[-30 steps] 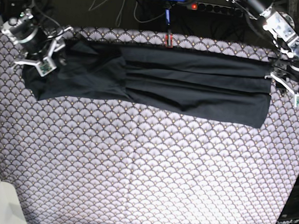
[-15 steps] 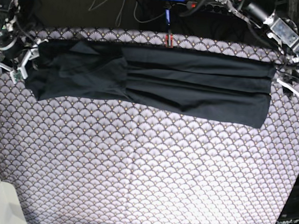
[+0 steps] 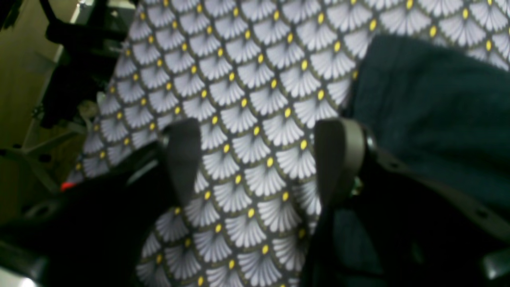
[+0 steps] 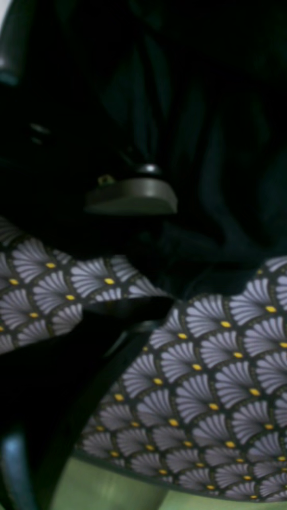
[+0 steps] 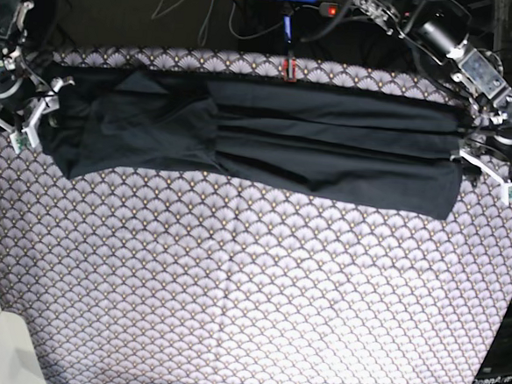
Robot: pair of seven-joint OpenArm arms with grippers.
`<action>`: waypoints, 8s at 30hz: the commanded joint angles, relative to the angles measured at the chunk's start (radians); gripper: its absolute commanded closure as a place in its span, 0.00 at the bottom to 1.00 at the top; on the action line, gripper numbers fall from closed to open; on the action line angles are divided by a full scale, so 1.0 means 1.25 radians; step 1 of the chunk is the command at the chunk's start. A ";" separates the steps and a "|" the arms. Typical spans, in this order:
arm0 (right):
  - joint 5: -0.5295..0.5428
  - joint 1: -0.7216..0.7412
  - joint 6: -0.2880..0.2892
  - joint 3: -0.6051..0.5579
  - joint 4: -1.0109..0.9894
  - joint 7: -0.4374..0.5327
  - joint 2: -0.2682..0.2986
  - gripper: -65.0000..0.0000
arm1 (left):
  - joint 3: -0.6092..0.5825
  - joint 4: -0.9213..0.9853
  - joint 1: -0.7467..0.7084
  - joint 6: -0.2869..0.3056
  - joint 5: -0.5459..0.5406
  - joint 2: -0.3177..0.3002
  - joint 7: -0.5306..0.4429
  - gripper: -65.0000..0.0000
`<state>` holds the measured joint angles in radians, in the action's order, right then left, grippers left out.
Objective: Fold the T-shirt properly
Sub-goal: 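Move the left gripper to its end of the strip and grasp it, then lift the strip end with the left gripper and fold it toward the right gripper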
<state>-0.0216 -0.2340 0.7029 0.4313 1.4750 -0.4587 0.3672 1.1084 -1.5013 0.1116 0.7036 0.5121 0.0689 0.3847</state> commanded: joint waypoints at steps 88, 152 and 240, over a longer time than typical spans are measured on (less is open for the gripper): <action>0.003 0.017 -0.004 -0.022 0.011 0.019 -0.006 0.49 | -0.121 0.049 0.113 -0.004 -0.399 -0.127 0.762 0.33; 0.002 0.044 -0.004 -0.022 0.011 0.014 -0.006 0.49 | -0.213 0.075 0.066 -0.004 -0.404 -0.095 0.748 0.95; 0.001 0.044 -0.004 -0.023 0.011 0.013 0.000 0.49 | -1.128 -0.297 -0.076 -0.004 -0.533 0.071 0.778 0.49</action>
<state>-0.0261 -0.1890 0.7025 0.3977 1.4742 -0.4591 0.3473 -0.3027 -1.8530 -0.0006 0.6998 -0.1421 0.1463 1.3727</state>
